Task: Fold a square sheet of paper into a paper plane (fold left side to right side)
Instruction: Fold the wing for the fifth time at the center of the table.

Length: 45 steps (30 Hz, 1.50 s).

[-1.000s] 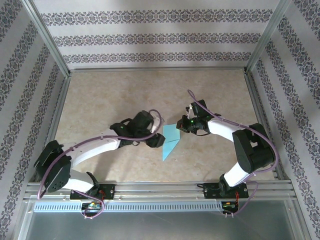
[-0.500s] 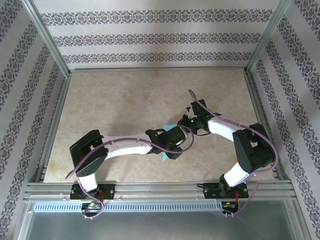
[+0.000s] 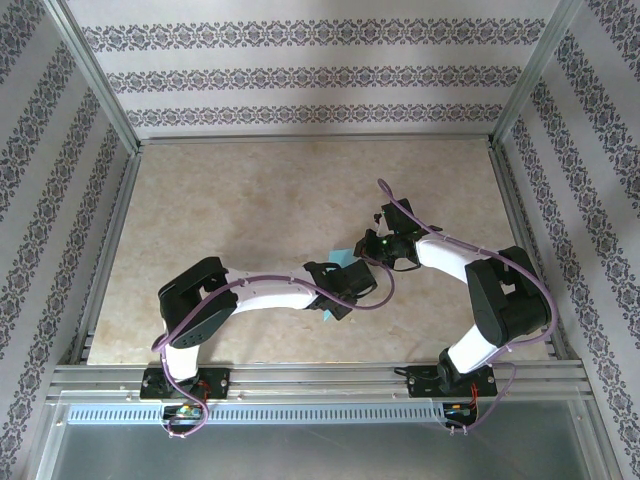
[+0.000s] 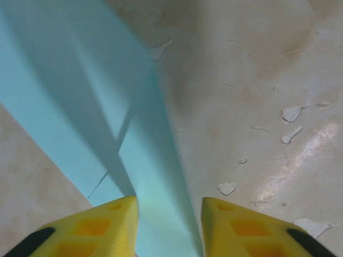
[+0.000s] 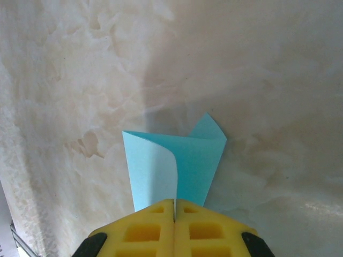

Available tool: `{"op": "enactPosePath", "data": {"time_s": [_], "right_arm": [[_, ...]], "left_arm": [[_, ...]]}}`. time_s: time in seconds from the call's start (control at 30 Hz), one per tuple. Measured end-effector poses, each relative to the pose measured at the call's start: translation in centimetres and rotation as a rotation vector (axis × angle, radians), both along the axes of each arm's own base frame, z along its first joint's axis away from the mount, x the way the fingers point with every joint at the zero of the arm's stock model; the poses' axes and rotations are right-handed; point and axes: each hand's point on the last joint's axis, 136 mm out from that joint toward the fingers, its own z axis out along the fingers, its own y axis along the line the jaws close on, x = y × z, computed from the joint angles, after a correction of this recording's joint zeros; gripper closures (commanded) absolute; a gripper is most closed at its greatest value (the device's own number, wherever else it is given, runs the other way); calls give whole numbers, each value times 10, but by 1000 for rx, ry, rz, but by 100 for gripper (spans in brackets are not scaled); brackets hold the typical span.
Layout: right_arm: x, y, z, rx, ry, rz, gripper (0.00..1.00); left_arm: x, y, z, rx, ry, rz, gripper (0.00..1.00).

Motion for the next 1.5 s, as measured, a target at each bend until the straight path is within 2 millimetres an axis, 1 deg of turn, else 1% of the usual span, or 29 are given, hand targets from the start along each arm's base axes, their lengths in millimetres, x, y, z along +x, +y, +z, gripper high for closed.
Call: {"op": "enactPosePath", "data": {"time_s": [0.17, 0.2, 0.3, 0.4, 0.47, 0.53, 0.6, 0.67, 0.73, 0.8, 0.87, 0.97, 1.07, 1.23, 1.33, 1.5], "right_arm": [[1, -1, -2, -9, 2, -4, 99], [0, -1, -3, -10, 5, -5, 96], [0, -2, -5, -13, 9, -4, 84], [0, -8, -6, -19, 6, -13, 72], [0, -18, -5, -30, -1, -35, 65], [-2, -33, 2, -46, -21, -64, 57], [-2, -47, 14, -59, -58, -95, 51], [0, -62, 30, -70, -109, -126, 47], [-1, -75, 42, -80, -150, -152, 44], [-4, -86, 47, -87, -175, -169, 43], [-11, -93, 44, -100, -179, -178, 43], [-22, -95, 35, -110, -167, -165, 43], [-29, -96, 27, -115, -149, -158, 47], [-37, -92, 21, -95, -153, -147, 49], [-40, -86, 18, -74, -168, -135, 50], [-40, -72, 16, -45, -198, -111, 53]], "left_arm": [[0, 0, -3, 7, 4, 0, 81], [0, -1, -5, 10, 6, 0, 83], [0, 0, -10, 21, 13, 0, 88], [-1, 1, -11, 24, 17, 0, 92], [-1, 0, -11, 24, 16, 0, 92], [-1, 0, -11, 23, 16, 0, 93], [-2, 0, -11, 19, 21, -2, 95], [-4, -2, -10, 6, 37, -8, 96], [-6, -4, -8, -18, 62, -10, 96], [-8, -7, -5, -52, 97, -11, 98], [-7, -8, -1, -98, 143, 4, 99], [1, -10, 2, -179, 217, 49, 100], [11, -12, 5, -280, 292, 103, 100], [16, -11, 0, -437, 430, 194, 100], [18, -11, -2, -518, 491, 240, 100], [21, -20, 4, -651, 560, 286, 100]]}}
